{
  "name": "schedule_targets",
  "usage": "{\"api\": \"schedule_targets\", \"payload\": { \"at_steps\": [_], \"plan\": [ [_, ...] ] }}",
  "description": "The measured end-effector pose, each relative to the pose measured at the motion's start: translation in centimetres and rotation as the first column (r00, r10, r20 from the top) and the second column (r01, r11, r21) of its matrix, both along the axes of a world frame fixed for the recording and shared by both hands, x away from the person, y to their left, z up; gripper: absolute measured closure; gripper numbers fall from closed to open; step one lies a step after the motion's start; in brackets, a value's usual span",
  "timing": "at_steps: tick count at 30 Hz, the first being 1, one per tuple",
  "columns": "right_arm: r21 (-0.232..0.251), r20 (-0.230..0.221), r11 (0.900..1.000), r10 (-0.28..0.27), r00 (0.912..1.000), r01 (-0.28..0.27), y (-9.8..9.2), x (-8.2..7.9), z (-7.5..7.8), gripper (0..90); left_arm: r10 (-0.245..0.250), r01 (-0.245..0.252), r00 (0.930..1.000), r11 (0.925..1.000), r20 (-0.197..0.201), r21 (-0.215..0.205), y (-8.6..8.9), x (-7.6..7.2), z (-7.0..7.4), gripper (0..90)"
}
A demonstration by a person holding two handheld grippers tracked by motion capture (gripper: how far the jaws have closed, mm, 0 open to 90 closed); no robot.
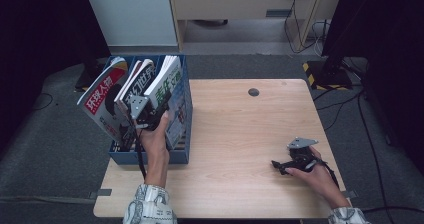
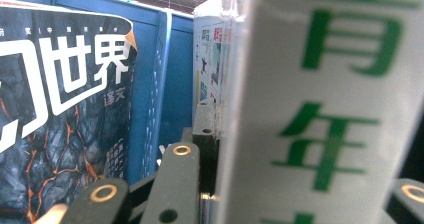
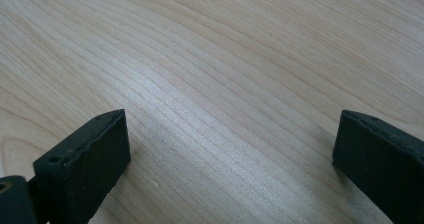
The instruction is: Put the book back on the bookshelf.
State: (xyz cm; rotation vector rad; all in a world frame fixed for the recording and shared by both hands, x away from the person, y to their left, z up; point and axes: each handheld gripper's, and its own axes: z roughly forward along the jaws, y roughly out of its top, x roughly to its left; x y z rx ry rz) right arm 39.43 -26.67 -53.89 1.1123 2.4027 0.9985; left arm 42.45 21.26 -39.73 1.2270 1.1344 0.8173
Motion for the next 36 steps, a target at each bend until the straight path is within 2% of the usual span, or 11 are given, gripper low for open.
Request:
{"api": "schedule_targets", "payload": {
  "at_steps": [36],
  "plan": [
    [0.000,0.000,1.000,0.000,1.0000,0.000,0.00,0.00,0.00,2.2,-0.017,0.017,0.9998,0.9998,0.014,0.011,-0.19,0.91,-0.42,72.7]
  ]
}}
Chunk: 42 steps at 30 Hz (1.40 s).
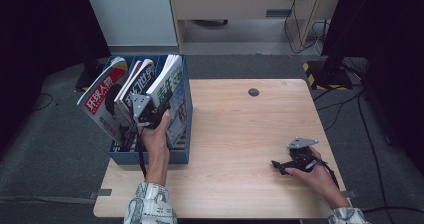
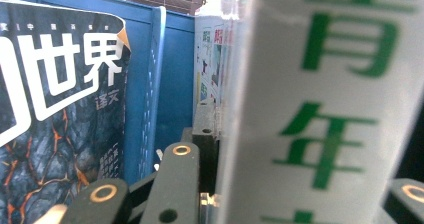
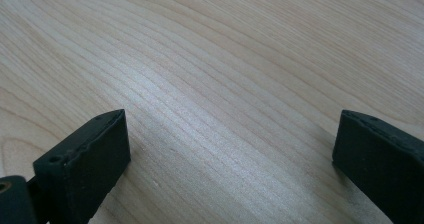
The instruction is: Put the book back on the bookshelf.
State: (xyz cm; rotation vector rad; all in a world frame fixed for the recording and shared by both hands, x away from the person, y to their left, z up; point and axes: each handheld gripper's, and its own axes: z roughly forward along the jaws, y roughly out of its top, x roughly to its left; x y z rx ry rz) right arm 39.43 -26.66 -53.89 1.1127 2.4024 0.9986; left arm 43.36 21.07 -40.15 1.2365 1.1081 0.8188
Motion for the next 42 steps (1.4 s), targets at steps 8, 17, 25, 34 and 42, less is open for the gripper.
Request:
{"api": "schedule_targets", "payload": {
  "at_steps": [8,17,25,34,42],
  "plan": [
    [0.000,0.000,1.000,0.000,1.0000,0.000,0.00,0.00,0.00,2.2,-0.005,0.005,1.0000,1.0000,0.002,-0.002,0.03,0.19,-0.03,72.7],
    [0.000,0.001,1.000,-0.002,1.0000,0.002,0.01,-0.02,0.00,2.2,-0.015,0.015,0.9999,0.9995,0.007,-0.028,0.23,0.31,-0.09,72.5],
    [0.000,0.001,1.000,-0.002,1.0000,0.002,0.01,-0.02,0.00,2.2,-0.032,0.033,0.9995,0.9991,0.006,-0.027,0.23,0.44,-0.15,72.3],
    [0.000,0.001,1.000,-0.002,1.0000,0.002,0.00,-0.02,0.00,2.2,-0.026,0.027,0.9995,0.9995,0.015,-0.018,0.37,0.52,-0.48,72.3],
    [0.000,0.001,1.000,-0.002,1.0000,0.002,0.01,-0.02,0.00,2.2,-0.023,0.023,0.9994,0.9995,0.026,-0.020,0.33,0.47,-0.83,72.2]
  ]
}}
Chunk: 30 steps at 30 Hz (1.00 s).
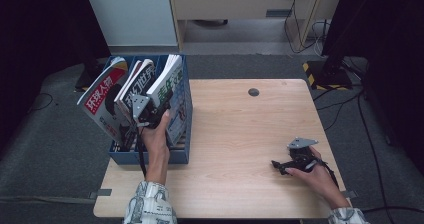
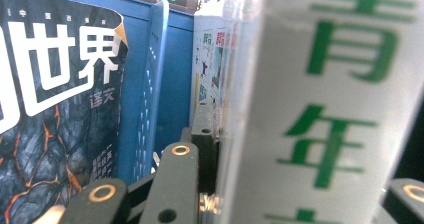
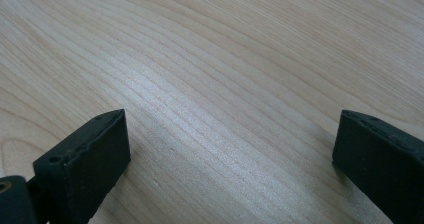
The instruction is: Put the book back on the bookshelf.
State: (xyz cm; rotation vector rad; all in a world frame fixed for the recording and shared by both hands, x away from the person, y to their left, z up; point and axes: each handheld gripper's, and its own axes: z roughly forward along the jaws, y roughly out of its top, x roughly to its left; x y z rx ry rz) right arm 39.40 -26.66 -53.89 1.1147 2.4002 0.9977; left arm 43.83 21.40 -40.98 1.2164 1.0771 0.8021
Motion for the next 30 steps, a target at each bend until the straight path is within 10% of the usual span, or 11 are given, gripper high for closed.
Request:
{"api": "schedule_targets", "payload": {
  "at_steps": [30],
  "plan": [
    [0.000,0.000,1.000,-0.001,1.0000,0.001,0.0,0.0,0.0,2.2,0.036,-0.037,0.9993,0.9978,-0.010,-0.055,1.1,0.2,-1.5,71.1]
  ]
}}
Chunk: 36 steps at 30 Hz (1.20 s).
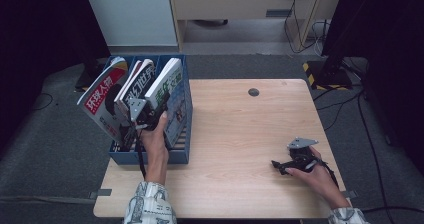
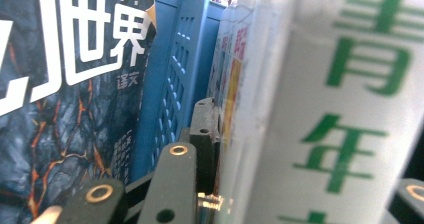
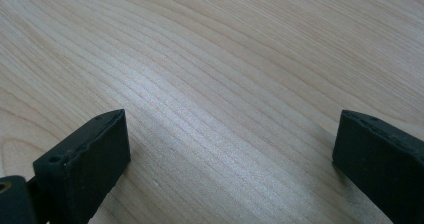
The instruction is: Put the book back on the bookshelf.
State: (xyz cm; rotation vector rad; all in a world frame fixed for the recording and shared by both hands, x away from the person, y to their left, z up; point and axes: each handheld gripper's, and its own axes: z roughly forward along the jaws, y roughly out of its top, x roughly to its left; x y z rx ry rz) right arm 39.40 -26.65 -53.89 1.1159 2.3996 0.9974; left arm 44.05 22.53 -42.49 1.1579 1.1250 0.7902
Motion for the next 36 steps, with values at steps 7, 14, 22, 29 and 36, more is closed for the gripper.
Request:
{"api": "schedule_targets", "payload": {
  "at_steps": [7,14,22,29,36],
  "plan": [
    [0.000,0.000,1.000,0.000,1.0000,0.000,0.0,0.0,0.0,2.2,0.008,-0.008,0.9999,1.0000,-0.007,-0.002,0.1,0.0,0.0,70.8],
    [0.000,0.000,1.000,-0.001,1.0000,0.001,0.0,0.0,0.0,2.2,0.024,-0.024,0.9995,0.9996,-0.022,0.014,0.2,-0.1,0.0,70.6],
    [0.000,0.000,1.000,-0.001,1.0000,0.001,0.0,0.0,0.0,2.2,0.021,-0.021,0.9994,0.9998,-0.027,-0.001,0.2,-0.1,0.1,69.8],
    [0.000,0.000,1.000,0.000,1.0000,0.000,0.0,0.0,0.0,2.2,0.023,-0.023,0.9996,0.9995,-0.014,-0.024,0.3,-0.2,0.4,67.3],
    [0.000,0.000,1.000,-0.001,1.0000,0.001,0.0,0.0,0.0,2.2,0.042,-0.041,0.9990,0.9985,-0.014,0.037,0.4,-0.4,0.8,67.2]
  ]
}}
